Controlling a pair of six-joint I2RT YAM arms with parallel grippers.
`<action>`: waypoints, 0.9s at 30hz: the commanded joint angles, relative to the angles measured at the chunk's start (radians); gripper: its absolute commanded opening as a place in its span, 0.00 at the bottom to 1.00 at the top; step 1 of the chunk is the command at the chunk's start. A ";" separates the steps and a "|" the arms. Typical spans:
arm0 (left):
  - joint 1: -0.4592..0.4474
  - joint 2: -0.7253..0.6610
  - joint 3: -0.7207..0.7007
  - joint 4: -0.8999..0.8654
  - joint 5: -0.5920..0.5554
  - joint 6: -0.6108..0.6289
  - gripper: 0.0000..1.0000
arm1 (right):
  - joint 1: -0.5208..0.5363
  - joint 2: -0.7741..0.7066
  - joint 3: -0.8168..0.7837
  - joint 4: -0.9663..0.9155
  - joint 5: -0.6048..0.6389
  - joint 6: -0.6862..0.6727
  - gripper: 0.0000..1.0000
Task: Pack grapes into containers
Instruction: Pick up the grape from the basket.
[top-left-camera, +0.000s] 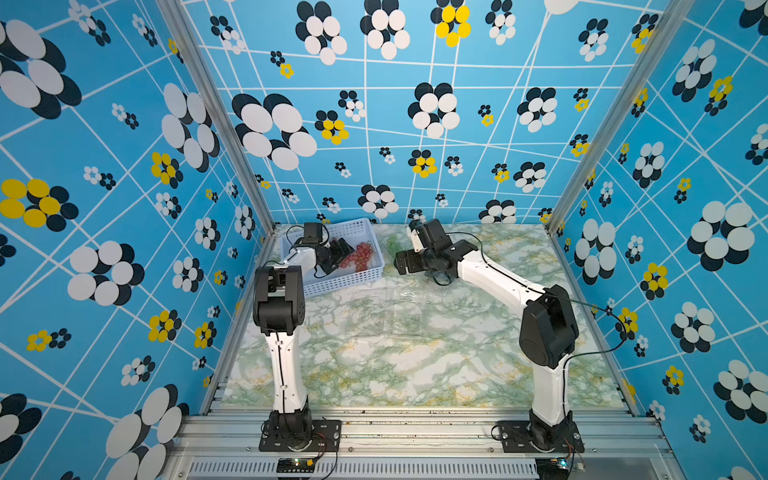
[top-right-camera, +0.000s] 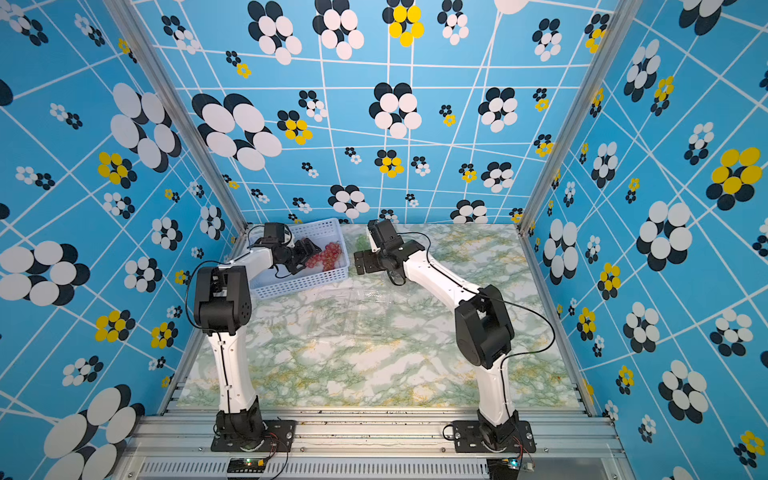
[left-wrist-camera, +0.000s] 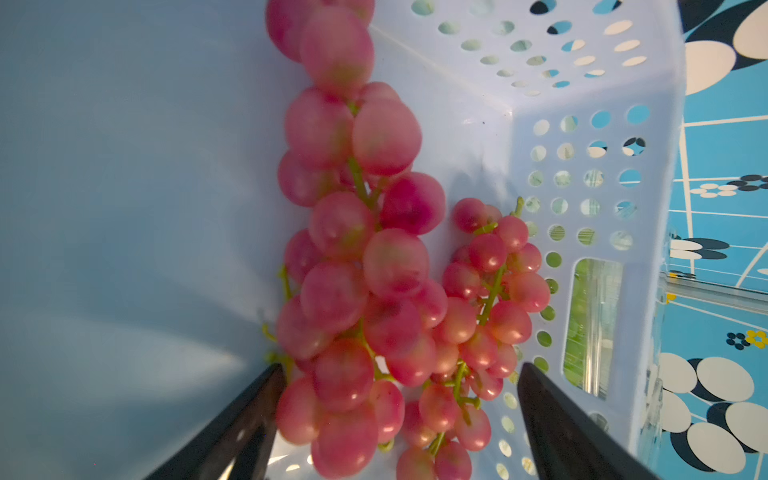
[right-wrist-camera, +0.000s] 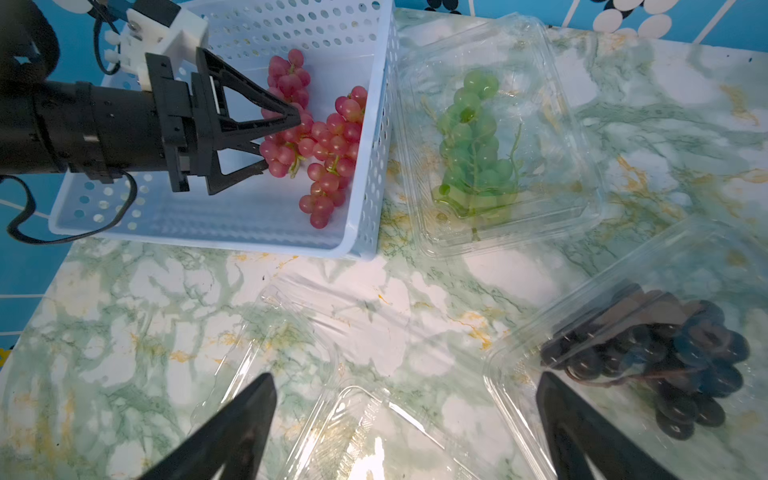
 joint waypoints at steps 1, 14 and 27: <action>-0.014 0.022 0.029 0.077 0.058 -0.030 0.89 | -0.003 0.025 0.034 -0.026 -0.010 0.017 0.99; -0.024 -0.020 -0.002 0.103 0.040 -0.037 0.90 | -0.003 0.020 0.055 -0.054 -0.034 0.018 0.99; -0.028 -0.101 -0.072 0.016 -0.107 -0.014 1.00 | -0.003 -0.074 -0.009 -0.071 -0.034 0.027 0.99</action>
